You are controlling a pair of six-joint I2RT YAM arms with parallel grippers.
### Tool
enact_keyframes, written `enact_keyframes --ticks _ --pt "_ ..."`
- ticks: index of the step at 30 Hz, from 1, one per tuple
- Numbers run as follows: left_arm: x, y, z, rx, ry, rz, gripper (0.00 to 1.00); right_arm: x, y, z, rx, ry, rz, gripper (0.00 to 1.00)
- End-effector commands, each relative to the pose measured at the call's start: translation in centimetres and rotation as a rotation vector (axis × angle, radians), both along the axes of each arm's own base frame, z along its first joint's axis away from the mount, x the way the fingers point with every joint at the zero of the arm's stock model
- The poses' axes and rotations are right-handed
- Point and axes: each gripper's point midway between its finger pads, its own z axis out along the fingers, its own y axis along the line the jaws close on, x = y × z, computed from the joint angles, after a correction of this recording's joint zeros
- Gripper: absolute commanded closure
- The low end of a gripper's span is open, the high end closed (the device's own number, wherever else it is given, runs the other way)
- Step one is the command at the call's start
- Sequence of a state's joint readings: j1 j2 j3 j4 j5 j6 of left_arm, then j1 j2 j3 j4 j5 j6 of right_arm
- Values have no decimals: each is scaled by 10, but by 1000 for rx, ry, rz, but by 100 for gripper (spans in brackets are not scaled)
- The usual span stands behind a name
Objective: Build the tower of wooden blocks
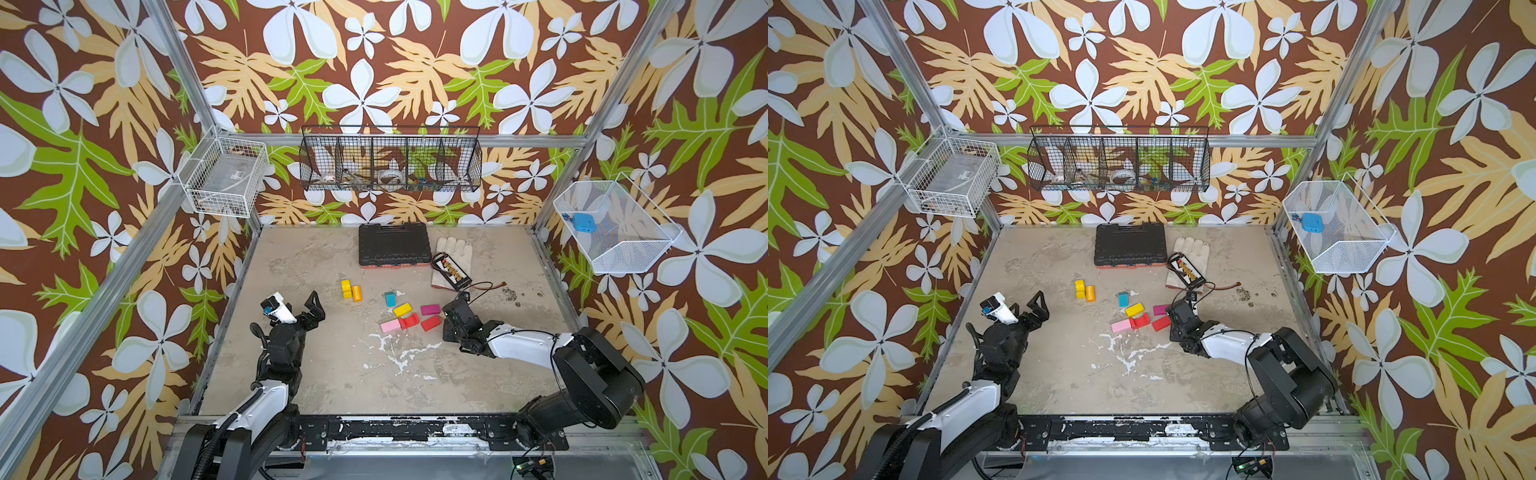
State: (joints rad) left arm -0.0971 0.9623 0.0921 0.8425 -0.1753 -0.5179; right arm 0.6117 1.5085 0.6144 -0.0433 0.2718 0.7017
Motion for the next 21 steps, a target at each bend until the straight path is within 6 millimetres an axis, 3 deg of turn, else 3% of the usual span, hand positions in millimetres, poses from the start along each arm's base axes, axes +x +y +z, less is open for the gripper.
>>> enact_keyframes --ticks 1,8,13,17,21 --pt "0 0 6 -2 -23 2 0 -7 6 0 6 1 22 86" --pt "0 0 5 -1 -24 2 0 -22 15 -1 7 2 37 85" --pt "0 0 6 -2 -27 2 0 -22 9 6 -3 -20 18 79" --pt "-1 0 5 -1 -25 0 0 -19 3 16 -20 -52 2 69" --pt "-1 0 6 -3 -27 3 0 -15 -4 14 -27 -45 -14 68"
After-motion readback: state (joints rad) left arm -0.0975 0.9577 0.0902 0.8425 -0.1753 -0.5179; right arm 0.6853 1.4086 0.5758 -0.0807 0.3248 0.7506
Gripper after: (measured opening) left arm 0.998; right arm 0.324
